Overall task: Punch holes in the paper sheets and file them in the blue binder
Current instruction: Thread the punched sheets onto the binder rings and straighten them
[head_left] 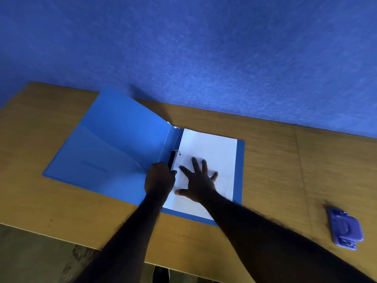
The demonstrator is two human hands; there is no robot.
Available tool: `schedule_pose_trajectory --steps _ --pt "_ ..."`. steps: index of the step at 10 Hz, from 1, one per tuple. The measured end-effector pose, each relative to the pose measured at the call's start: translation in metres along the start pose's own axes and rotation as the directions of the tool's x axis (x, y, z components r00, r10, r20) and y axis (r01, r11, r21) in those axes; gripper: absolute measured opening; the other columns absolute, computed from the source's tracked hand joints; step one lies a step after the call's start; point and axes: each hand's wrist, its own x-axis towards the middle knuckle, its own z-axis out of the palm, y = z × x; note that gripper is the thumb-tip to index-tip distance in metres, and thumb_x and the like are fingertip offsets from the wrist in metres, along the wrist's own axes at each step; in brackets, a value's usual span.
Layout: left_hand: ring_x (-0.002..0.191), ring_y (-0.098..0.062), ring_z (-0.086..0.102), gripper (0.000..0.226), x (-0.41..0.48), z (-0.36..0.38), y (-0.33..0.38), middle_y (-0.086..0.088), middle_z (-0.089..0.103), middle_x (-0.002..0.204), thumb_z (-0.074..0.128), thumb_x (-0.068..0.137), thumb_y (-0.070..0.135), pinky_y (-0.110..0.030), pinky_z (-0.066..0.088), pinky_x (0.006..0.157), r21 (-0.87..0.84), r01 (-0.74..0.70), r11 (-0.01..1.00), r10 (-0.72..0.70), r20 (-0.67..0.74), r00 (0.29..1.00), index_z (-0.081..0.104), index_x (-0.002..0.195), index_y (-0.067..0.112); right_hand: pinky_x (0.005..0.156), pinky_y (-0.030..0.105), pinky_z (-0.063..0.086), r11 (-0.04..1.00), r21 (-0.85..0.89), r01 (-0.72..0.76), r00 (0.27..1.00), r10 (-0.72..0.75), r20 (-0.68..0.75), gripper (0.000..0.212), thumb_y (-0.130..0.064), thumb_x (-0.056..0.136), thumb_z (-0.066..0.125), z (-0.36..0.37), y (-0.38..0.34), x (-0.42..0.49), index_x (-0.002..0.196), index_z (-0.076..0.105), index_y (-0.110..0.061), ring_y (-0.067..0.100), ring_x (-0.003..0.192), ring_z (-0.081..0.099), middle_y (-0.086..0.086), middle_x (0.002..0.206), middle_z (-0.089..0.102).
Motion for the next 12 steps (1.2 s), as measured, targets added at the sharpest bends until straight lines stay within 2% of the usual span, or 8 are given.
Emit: schedule_pose_trajectory --steps 2,3,4,6,8,10,11,12 --pt "0.083 -0.033 0.067 0.042 0.01 -0.005 -0.005 -0.014 0.069 0.083 0.057 0.089 0.044 -0.034 0.049 0.067 0.006 -0.023 1.0 0.023 -0.023 0.999 0.064 0.079 0.004 0.107 0.077 0.006 1.0 -0.003 0.003 1.0 -0.003 0.004 0.09 -0.066 0.078 0.063 0.0 0.001 -0.001 0.151 0.016 -0.043 0.037 0.149 -0.018 0.001 0.164 -0.014" --pt "0.091 -0.038 0.067 0.029 0.023 -0.01 -0.005 -0.018 0.07 0.09 0.057 0.087 0.029 -0.036 0.051 0.071 -0.042 0.05 0.998 -0.051 -0.037 0.998 0.065 0.081 0.003 0.108 0.077 0.005 1.0 0.004 0.001 1.0 -0.001 0.008 0.089 -0.065 0.078 0.064 0.002 0.001 -0.001 0.15 0.016 -0.044 0.037 0.148 -0.02 0.0 0.164 -0.015" --pt "0.091 -0.037 0.067 0.028 0.034 -0.008 0.0 -0.02 0.071 0.089 0.062 0.085 0.027 -0.035 0.051 0.069 -0.035 0.056 0.998 -0.056 0.016 0.998 0.066 0.08 0.0 0.107 0.077 0.004 1.0 0.009 0.0 1.0 0.0 0.003 0.089 -0.064 0.077 0.065 0.002 0.001 -0.001 0.15 0.017 -0.044 0.037 0.148 -0.02 0.0 0.164 -0.014" --pt "0.098 -0.037 0.065 0.035 0.047 -0.006 0.004 -0.02 0.069 0.102 0.069 0.08 0.029 -0.031 0.045 0.067 -0.074 0.173 0.982 -0.163 0.128 0.978 0.065 0.097 -0.001 0.107 0.078 0.004 1.0 0.025 0.002 1.0 -0.002 0.009 0.089 -0.062 0.077 0.066 0.0 0.0 -0.001 0.15 0.019 -0.043 0.037 0.148 -0.019 0.0 0.164 -0.014" --pt "0.095 -0.032 0.067 0.033 0.05 -0.01 0.0 -0.017 0.072 0.096 0.071 0.078 0.031 -0.033 0.053 0.074 -0.114 0.158 0.981 -0.141 0.14 0.98 0.072 0.093 0.003 0.108 0.077 0.003 1.0 0.031 0.0 1.0 0.0 0.014 0.089 -0.062 0.078 0.066 -0.001 0.0 -0.002 0.15 0.018 -0.043 0.036 0.148 -0.02 0.0 0.164 -0.015" --pt "0.059 -0.023 0.06 0.021 0.05 -0.012 -0.005 -0.015 0.064 0.061 0.077 0.075 0.021 -0.036 0.053 0.064 -0.357 0.115 0.927 -0.059 0.165 0.985 0.074 0.076 0.0 0.107 0.078 0.002 0.999 0.052 0.002 1.0 -0.003 0.013 0.088 -0.061 0.078 0.068 -0.001 -0.001 -0.002 0.15 0.02 -0.043 0.036 0.148 -0.02 0.0 0.164 -0.014" --pt "0.05 -0.016 0.054 0.023 0.047 -0.009 -0.002 -0.008 0.06 0.052 0.074 0.08 0.025 -0.025 0.043 0.059 -0.332 0.027 0.943 0.018 0.131 0.991 0.074 0.07 0.004 0.108 0.077 0.002 0.999 0.043 0.001 1.0 -0.001 0.008 0.088 -0.061 0.077 0.067 -0.001 -0.001 -0.002 0.15 0.02 -0.043 0.037 0.148 -0.02 0.001 0.164 -0.014" --pt "0.051 -0.014 0.053 0.033 0.043 -0.005 0.004 -0.013 0.064 0.059 0.066 0.086 0.027 -0.026 0.04 0.058 -0.27 -0.04 0.962 0.058 0.06 0.997 0.068 0.063 0.003 0.107 0.077 0.002 0.999 0.043 0.0 1.0 -0.001 0.005 0.089 -0.061 0.077 0.068 -0.001 0.0 -0.002 0.15 0.02 -0.043 0.037 0.148 -0.02 0.001 0.164 -0.014"
